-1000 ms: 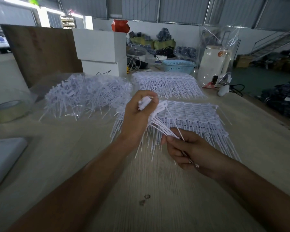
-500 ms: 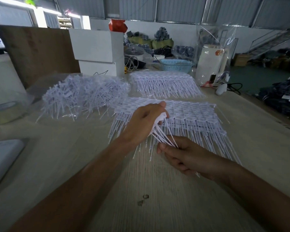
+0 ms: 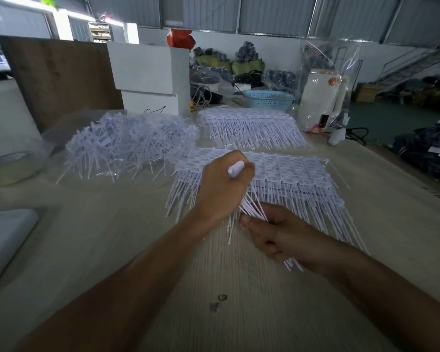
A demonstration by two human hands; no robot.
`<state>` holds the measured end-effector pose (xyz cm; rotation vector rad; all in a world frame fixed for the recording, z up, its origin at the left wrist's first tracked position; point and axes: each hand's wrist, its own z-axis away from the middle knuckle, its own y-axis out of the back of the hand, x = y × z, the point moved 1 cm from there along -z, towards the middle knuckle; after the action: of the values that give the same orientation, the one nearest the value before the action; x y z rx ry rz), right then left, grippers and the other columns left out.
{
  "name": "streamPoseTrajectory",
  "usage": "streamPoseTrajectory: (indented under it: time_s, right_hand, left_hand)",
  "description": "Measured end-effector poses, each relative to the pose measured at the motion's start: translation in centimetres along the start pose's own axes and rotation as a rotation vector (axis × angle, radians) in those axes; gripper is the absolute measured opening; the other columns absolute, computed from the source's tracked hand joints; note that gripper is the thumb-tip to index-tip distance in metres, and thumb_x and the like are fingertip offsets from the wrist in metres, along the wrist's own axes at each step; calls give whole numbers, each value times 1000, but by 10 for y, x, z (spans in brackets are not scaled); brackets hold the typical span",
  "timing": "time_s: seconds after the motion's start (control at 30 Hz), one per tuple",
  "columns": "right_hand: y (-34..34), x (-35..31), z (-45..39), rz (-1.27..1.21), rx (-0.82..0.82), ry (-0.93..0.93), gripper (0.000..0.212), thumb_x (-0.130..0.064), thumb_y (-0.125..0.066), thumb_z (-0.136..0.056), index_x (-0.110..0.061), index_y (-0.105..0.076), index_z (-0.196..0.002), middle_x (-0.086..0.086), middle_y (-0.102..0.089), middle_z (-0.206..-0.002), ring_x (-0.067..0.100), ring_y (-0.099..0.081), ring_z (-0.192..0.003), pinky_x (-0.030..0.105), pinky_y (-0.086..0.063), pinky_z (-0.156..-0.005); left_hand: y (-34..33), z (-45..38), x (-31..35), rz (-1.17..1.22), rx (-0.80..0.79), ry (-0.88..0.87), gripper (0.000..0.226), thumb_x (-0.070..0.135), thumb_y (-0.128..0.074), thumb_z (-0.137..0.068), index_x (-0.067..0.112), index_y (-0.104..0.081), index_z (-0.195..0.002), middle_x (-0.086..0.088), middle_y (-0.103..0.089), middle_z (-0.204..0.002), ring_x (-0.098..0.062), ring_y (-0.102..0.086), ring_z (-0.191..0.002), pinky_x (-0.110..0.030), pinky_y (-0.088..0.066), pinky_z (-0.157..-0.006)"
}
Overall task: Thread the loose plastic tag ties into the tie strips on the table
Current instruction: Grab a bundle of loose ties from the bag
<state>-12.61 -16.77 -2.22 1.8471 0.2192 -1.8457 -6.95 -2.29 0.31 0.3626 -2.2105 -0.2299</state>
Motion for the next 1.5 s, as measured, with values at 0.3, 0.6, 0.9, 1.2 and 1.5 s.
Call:
streamPoseTrajectory:
  time_s: [0.3,0.6,0.9,1.2,1.5]
  right_hand:
    - [5,6,-7,279,132,190,29,-18,-42,-108,-18,-66,-91,-13,-42,-50,1,-35,-42,16,-31,-43]
    - [4,7,-10,592,294,320,32,-29,-40,-104,-24,-52,-75,-9,-47,-58,5,-46,-53,19,-35,-56]
    - [10,7,-17,601,334,268,37,-17,-40,-107,-15,-49,-71,-10,-47,-55,3,-47,-51,15,-32,-54]
    - [-18,-5,-32,502,112,183,40,-29,-41,-107,-19,-55,-71,-13,-46,-51,0,-41,-45,13,-33,-50]
    - [-86,-27,-90,-46,-127,-97,40,-40,-44,-106,-21,-51,-72,-7,-32,-57,7,-27,-44,18,-22,-39]
  left_hand:
    - [28,-18,-14,127,188,106,24,3,-59,-90,-14,-51,-73,-31,-50,-70,-17,-41,-61,-30,-32,-58]
    - [31,-18,-28,24,-10,256,35,53,-49,-98,22,-63,-92,-3,-68,-70,-11,-61,-54,-31,-50,-50]
    - [139,-31,-96,-982,-213,193,85,67,-65,-81,39,-23,-150,-4,-17,-157,-34,-32,-136,-53,-41,-103]
    - [195,-40,-139,-914,274,203,15,7,-57,-91,13,-71,-88,-18,-68,-94,-40,-61,-91,-44,-51,-76]
    - [200,-93,-117,-597,433,68,29,26,-44,-99,13,-67,-88,-2,-69,-73,-19,-63,-64,-33,-52,-66]
